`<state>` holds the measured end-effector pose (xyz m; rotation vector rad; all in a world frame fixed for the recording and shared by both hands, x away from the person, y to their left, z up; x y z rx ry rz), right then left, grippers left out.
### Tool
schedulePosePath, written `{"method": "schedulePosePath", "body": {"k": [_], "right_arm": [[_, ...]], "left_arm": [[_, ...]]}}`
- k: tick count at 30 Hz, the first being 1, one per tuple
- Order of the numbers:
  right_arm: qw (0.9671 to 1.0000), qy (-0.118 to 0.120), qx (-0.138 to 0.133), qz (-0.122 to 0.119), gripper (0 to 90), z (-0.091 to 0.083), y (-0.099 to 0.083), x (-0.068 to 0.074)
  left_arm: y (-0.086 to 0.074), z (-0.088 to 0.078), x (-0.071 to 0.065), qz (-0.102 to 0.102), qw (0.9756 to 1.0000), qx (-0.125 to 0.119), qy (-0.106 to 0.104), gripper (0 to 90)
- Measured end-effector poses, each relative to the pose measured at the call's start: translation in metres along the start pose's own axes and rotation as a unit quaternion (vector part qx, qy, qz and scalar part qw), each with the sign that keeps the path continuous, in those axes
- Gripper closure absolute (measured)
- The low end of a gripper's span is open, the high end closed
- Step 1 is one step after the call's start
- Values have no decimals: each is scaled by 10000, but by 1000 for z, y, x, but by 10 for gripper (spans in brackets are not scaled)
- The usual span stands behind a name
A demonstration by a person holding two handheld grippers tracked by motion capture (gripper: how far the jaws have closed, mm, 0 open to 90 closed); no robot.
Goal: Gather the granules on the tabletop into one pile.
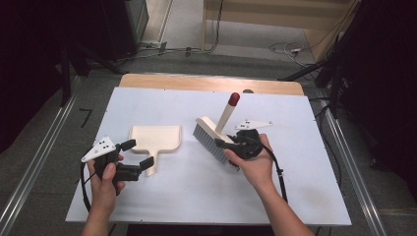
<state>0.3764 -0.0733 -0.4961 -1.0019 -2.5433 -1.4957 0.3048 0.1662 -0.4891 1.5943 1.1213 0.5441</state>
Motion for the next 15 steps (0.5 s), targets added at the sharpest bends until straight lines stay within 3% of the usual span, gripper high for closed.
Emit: {"method": "schedulePosePath", "body": {"k": [4, 8, 11, 15], "right_arm": [[9990, -200, -150, 358, 654, 29, 4, 5], [9948, -727, -241, 665, 654, 50, -1, -2], [9912, -1076, -274, 716, 654, 45, -2, -11], [9889, -1202, -286, 824, 653, 34, -11, -21]], "left_arm": [[0, -1, 0, -9, 10000, -1, -3, 0], [0, -2, 1, -12, 10000, -9, -18, 0], [0, -2, 2, -27, 10000, -17, -14, 0], [0, -1, 2, -43, 10000, -19, -28, 0]]}}
Point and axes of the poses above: each handheld gripper's, and its own axes: z roughly forward along the jaws, y roughly out of its top, x roughly to its left, the point moved 10 cm from there along z, roughly forward along the jaws, and after that the axes turned 12 degrees about y, right-handed, at the moved point
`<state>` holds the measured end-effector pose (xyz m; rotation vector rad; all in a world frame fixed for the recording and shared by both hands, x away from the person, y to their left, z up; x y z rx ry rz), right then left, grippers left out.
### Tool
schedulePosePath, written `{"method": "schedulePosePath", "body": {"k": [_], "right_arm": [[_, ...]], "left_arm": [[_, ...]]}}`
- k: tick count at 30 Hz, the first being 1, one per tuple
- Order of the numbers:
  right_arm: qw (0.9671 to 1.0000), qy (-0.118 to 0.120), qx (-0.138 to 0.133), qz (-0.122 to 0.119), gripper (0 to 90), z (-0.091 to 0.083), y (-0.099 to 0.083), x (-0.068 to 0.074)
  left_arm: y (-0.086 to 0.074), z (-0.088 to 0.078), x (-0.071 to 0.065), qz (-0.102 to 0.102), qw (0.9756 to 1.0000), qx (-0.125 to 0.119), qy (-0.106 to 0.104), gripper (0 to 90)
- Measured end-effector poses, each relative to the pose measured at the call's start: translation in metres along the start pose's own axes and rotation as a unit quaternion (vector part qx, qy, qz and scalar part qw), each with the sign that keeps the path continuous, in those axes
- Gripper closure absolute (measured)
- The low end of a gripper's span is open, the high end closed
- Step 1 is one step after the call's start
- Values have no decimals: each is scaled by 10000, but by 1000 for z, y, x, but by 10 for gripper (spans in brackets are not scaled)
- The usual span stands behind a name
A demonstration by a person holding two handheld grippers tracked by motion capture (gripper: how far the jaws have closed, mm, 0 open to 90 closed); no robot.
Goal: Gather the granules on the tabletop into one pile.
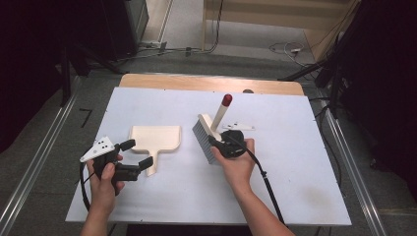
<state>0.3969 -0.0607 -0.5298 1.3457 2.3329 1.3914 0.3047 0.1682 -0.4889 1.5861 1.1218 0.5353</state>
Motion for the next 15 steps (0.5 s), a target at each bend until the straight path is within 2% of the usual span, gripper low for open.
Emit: {"method": "schedulePosePath", "body": {"k": [7, 15], "right_arm": [[9994, -283, -106, 165, 653, -22, -11, -24], [9983, -486, -189, 250, 653, -38, -17, -38]], "left_arm": [[-1, 2, -3, 44, 10000, 56, -8, 0], [-2, 3, -4, 46, 10000, 64, -11, 0]]}}
Point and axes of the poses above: each handheld gripper's, and its own axes: z roughly forward along the jaws, y roughly out of its top, x roughly to its left, the point moved 10 cm from there along z, roughly forward along the jaws, and after that the axes turned 12 degrees about y, right-handed, at the moved point
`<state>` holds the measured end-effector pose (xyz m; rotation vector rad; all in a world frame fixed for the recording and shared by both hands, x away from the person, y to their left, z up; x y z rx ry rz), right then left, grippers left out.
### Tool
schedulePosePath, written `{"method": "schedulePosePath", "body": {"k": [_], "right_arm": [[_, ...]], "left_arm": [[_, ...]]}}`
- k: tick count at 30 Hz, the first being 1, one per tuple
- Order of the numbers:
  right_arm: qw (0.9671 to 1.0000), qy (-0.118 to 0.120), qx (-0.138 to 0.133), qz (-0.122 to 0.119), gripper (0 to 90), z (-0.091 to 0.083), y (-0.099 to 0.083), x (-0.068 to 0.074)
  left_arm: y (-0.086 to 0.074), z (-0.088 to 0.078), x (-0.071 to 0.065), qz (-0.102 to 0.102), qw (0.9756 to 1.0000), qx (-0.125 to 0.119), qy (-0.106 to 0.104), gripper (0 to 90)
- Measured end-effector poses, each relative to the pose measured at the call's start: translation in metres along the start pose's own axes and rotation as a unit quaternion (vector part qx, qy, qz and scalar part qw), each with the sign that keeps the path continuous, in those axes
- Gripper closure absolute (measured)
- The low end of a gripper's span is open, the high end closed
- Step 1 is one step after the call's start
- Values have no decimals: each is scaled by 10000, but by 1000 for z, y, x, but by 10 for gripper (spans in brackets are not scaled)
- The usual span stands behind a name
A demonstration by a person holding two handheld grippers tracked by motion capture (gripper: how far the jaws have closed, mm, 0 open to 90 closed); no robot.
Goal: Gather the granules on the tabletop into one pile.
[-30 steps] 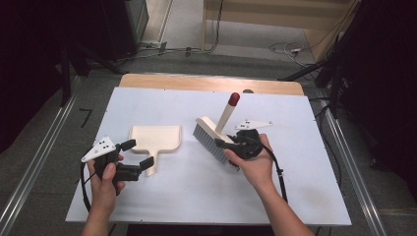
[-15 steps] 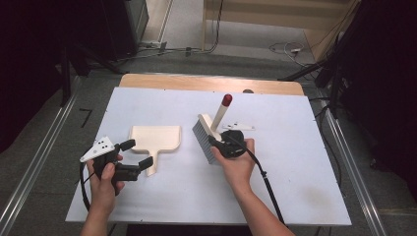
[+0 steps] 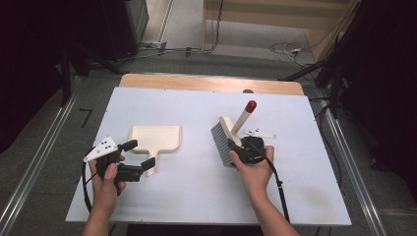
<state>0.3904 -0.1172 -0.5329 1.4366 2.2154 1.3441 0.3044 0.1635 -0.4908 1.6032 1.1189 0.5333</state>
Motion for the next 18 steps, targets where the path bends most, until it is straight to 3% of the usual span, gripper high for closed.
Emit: {"method": "schedulePosePath", "body": {"k": [5, 11, 18], "right_arm": [[10000, -29, -33, 76, 653, -4, -2, -5], [9982, 522, -250, 155, 653, -6, 3, 2], [9970, 666, -388, 90, 653, -3, 21, 19]], "left_arm": [[0, 0, 0, 3, 10000, -8, 5, 0], [1, -1, 1, -4, 10000, -10, 2, 0], [0, 2, -1, 12, 10000, 14, -1, 0]]}}
Point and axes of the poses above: each handheld gripper's, and its own axes: z roughly forward along the jaws, y roughly out of its top, x roughly to its left, the point moved 10 cm from there along z, roughly forward along the jaws, and after that the axes turned 12 degrees about y, right-handed, at the moved point
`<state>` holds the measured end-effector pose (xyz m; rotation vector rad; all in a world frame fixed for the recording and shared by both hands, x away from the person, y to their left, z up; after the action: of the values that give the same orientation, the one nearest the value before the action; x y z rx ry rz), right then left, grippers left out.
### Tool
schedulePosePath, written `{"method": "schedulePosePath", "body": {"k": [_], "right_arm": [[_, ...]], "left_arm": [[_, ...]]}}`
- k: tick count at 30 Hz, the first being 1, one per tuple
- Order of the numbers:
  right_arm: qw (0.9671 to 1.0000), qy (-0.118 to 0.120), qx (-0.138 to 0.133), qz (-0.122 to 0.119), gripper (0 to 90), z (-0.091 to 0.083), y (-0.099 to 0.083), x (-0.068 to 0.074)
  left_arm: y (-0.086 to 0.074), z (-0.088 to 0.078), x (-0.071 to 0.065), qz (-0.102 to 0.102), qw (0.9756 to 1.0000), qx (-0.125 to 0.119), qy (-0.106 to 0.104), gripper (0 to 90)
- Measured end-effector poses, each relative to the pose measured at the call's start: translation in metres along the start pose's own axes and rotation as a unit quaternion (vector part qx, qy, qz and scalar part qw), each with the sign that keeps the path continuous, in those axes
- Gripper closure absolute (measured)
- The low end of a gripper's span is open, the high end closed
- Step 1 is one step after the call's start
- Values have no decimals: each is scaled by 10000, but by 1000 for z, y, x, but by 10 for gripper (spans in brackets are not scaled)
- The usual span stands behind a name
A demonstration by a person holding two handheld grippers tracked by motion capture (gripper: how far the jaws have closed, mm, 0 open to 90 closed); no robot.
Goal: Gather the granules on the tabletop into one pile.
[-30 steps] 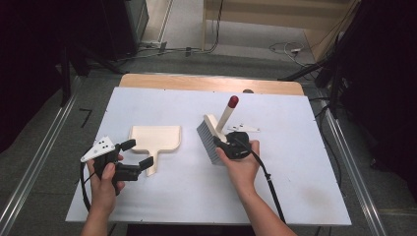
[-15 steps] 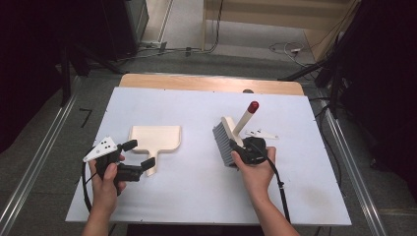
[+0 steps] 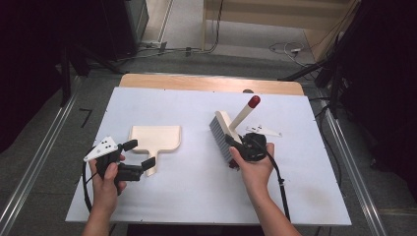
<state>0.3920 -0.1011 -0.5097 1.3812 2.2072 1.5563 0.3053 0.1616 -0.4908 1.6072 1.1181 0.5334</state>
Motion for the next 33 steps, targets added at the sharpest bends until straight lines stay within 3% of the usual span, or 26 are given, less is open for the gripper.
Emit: {"method": "schedulePosePath", "body": {"k": [4, 7, 9, 12, 18, 21, 25, 27, 28, 29, 31, 33], "right_arm": [[9999, 85, 86, -58, 653, 21, 3, 12], [9998, -68, 204, 24, 653, 35, -1, 8], [9993, -319, 194, 21, 653, 34, -1, 0], [9986, -480, 220, 92, 653, 27, -3, -9], [9979, -610, 190, 112, 653, 10, -6, -20], [9994, -303, 85, 117, 653, 7, -2, -17], [9986, 383, 147, -321, 653, -4, 13, -6], [9937, 786, 278, -752, 653, -15, 22, -2], [9891, 958, 399, -1041, 653, -22, 26, -1], [9824, 1159, 522, -1370, 653, -29, 28, -1], [9635, 1464, 819, -2085, 653, -41, 26, -3], [9456, 1619, 1223, -2543, 653, -52, 17, -9]], "left_arm": [[-1, 1, -1, 26, 10000, 27, -14, 0], [-1, 0, 0, 23, 10000, 17, -22, 0], [-1, -1, 1, 15, 10000, 17, -15, 0], [-1, -1, 1, 8, 10000, 9, -21, 0], [0, 0, -1, -9, 10000, 4, -41, 0], [0, 1, -2, 15, 10000, 26, -44, 0], [-1, 1, -2, 27, 10000, 48, -34, 0], [-2, 1, -1, 35, 10000, 38, -38, 0], [-2, 1, -1, 34, 10000, 41, -37, 0], [-2, 1, 0, 3, 10000, 36, -26, 0], [-2, 1, 1, -5, 10000, 49, -15, 0], [-2, 2, 1, -4, 10000, 56, -10, 0]]}}
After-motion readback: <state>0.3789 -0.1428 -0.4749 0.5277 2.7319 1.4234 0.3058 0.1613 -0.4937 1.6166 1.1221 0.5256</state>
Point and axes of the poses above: each handheld gripper's, and its own axes: z roughly forward along the jaws, y roughly out of its top, x roughly to its left, the point moved 10 cm from there along z, roughly forward along the jaws, and after that the axes turned 12 degrees about y, right-handed, at the moved point
